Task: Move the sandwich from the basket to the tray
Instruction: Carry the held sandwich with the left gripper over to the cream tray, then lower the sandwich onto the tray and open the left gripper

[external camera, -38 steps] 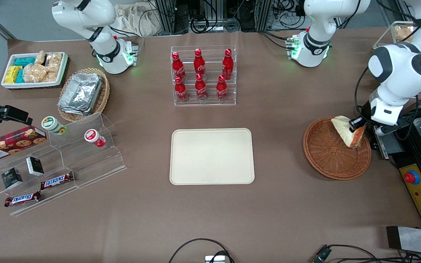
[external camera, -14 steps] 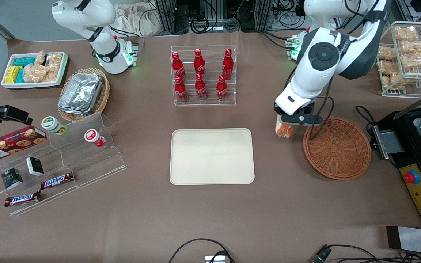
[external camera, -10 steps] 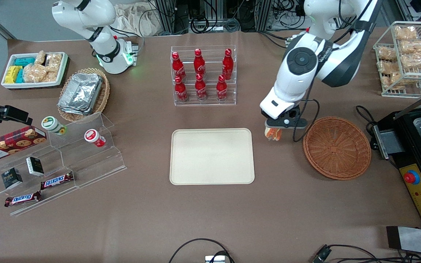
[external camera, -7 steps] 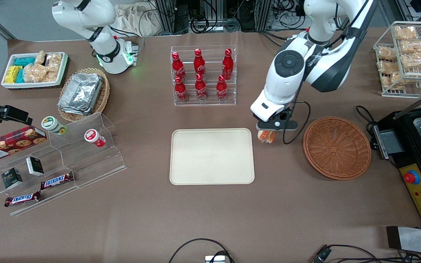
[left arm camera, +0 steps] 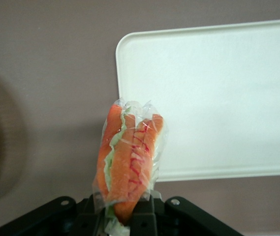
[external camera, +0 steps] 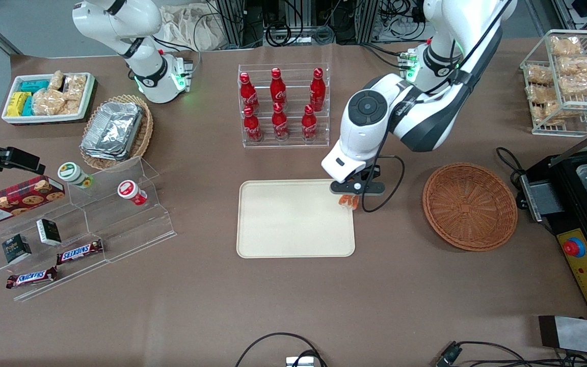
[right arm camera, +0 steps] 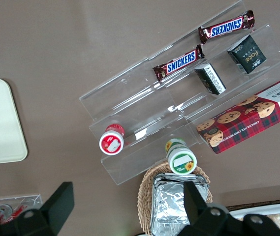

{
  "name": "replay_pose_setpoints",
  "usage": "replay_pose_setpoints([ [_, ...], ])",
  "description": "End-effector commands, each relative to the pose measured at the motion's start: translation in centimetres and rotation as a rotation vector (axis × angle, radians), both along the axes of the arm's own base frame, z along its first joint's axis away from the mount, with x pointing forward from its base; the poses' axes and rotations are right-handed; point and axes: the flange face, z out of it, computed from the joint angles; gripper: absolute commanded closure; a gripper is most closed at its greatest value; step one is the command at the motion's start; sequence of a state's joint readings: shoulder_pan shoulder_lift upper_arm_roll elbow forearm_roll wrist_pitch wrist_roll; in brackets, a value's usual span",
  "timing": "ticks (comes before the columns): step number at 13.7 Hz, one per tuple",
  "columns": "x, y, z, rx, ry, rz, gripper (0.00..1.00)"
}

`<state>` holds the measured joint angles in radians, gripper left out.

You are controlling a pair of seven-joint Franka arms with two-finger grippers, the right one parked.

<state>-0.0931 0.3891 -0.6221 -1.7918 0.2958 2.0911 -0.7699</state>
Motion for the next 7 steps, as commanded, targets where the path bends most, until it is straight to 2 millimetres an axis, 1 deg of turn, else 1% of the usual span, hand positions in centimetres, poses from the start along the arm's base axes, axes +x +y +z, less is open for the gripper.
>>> replay_pose_setpoints([
  [1,0.7,-2.3,-1.6,-0.005,-0.024,0.018,0.89],
  [3,1.5,-3.2,-3.4,-0.006,-0.016,0.037,0.89],
  [5,1.4,-4.5,-5.4,0.017,-0.027,0.046,0.89],
  [7,2.0,-4.6,-7.3,0.035,-0.037,0.066,0.89],
])
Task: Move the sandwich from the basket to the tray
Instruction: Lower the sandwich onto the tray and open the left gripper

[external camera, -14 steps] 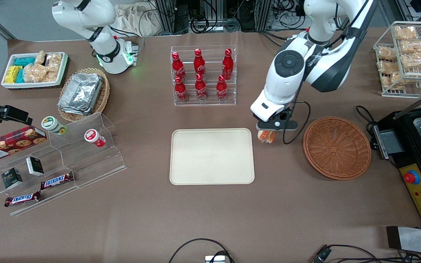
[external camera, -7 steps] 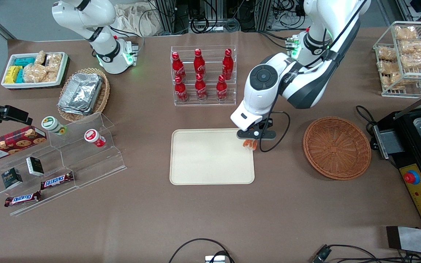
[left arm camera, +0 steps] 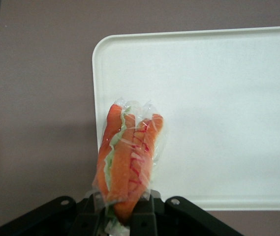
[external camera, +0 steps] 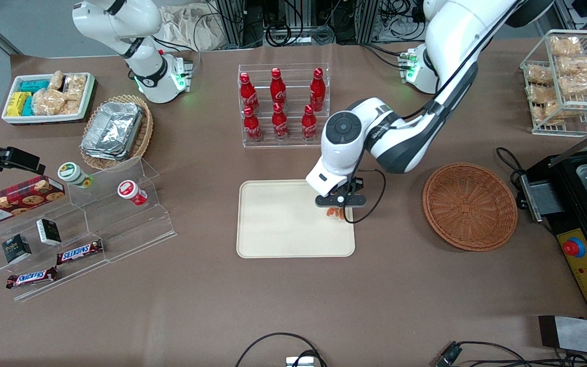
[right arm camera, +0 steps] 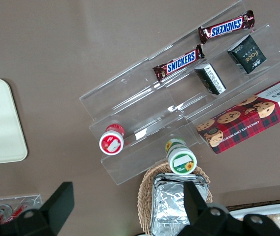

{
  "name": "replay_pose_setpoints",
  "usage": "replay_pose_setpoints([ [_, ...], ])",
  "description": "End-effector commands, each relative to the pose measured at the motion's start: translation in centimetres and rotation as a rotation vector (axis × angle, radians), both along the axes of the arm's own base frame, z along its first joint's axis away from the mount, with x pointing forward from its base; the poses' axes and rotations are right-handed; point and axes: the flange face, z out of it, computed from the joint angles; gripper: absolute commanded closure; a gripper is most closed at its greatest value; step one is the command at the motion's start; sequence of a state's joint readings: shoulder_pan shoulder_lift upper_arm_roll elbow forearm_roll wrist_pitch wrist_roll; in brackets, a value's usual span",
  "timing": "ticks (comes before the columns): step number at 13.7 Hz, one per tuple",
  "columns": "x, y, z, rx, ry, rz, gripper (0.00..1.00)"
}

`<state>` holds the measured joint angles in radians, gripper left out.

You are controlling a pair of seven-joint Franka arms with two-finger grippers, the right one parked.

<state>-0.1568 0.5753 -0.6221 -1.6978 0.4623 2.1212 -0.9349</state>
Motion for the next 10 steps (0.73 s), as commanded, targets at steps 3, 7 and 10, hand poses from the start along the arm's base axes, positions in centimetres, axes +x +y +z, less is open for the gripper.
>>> replay_pose_setpoints([
  [3,0.6,-2.3,-2.8,-0.010,-0.023,0.011,0.89],
  [7,0.8,-2.6,-4.6,-0.017,-0.001,0.019,0.89],
  [10,0.7,-2.7,-6.4,0.010,-0.015,0.024,0.89],
])
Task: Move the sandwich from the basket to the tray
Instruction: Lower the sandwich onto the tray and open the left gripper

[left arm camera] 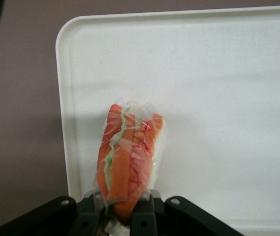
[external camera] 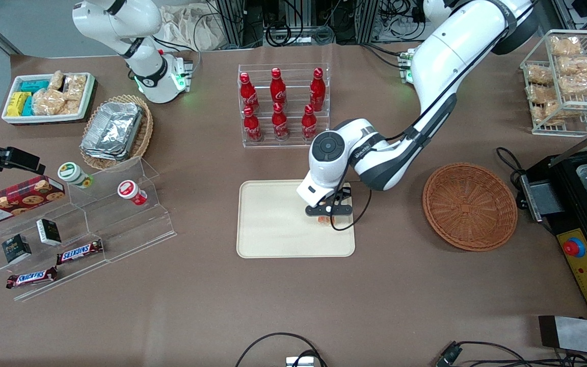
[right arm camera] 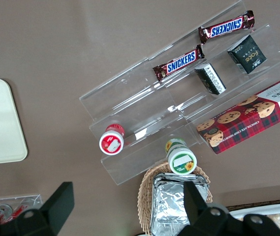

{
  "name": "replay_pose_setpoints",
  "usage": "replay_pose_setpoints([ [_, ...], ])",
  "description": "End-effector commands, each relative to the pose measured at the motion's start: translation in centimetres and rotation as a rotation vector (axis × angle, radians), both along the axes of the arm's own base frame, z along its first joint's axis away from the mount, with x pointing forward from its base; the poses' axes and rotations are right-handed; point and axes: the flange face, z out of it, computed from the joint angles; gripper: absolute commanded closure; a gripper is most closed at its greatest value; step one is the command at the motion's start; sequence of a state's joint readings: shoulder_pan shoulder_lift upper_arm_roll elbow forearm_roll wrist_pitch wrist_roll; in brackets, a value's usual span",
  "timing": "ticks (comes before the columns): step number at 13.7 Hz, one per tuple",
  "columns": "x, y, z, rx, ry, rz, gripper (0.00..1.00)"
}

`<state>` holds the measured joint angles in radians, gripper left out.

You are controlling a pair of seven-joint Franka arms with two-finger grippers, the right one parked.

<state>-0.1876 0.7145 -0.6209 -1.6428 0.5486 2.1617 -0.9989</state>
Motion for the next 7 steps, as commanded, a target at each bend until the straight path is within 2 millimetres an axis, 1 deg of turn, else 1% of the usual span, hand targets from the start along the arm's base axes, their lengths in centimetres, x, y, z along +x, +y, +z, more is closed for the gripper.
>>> replay_pose_setpoints([
  [1,0.4,-0.7,-1.5,0.024,-0.035,0.029,0.89],
  [2,0.3,-0.7,-2.1,0.030,-0.033,0.027,0.89],
  [4,0.3,-0.6,-2.3,0.032,-0.031,0.027,0.88],
  [6,0.2,-0.7,-2.6,0.032,-0.027,0.026,0.75],
  [7,0.3,-0.7,-2.5,0.032,-0.028,0.025,0.59],
])
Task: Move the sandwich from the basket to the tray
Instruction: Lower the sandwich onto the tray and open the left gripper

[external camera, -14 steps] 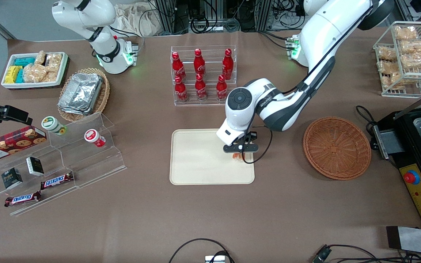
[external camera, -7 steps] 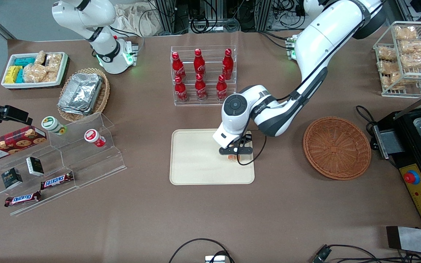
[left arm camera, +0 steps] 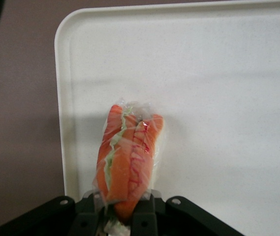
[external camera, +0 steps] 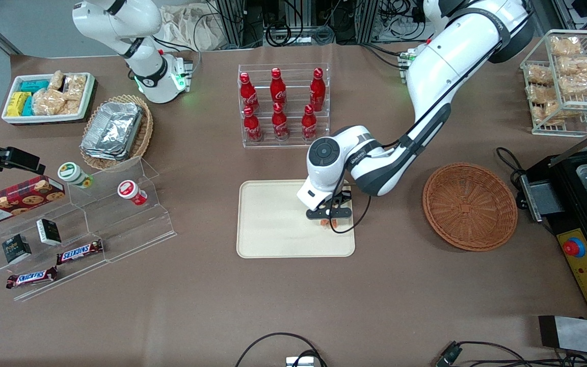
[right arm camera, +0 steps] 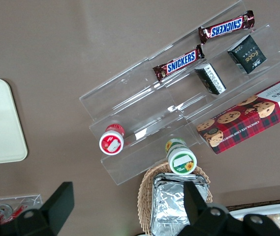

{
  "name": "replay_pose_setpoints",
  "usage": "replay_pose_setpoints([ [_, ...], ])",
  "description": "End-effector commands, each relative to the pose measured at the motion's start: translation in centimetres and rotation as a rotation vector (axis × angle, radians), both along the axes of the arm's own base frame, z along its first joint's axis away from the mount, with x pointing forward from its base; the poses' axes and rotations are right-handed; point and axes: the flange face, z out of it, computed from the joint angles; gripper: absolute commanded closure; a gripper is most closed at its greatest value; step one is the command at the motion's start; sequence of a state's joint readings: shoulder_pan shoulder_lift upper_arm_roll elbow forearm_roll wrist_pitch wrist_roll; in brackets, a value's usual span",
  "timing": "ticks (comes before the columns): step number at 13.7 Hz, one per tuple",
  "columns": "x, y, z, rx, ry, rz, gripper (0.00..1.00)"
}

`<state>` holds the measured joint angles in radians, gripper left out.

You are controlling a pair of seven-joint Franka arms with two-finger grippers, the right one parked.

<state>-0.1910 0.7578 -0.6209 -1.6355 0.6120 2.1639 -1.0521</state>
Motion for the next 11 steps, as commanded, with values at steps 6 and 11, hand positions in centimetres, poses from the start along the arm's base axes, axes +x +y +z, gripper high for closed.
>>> replay_pose_setpoints([
  [6,1.8,-0.3,1.5,-0.015,-0.041,0.035,0.16],
  [11,2.5,0.3,2.6,-0.012,-0.050,0.056,0.00],
])
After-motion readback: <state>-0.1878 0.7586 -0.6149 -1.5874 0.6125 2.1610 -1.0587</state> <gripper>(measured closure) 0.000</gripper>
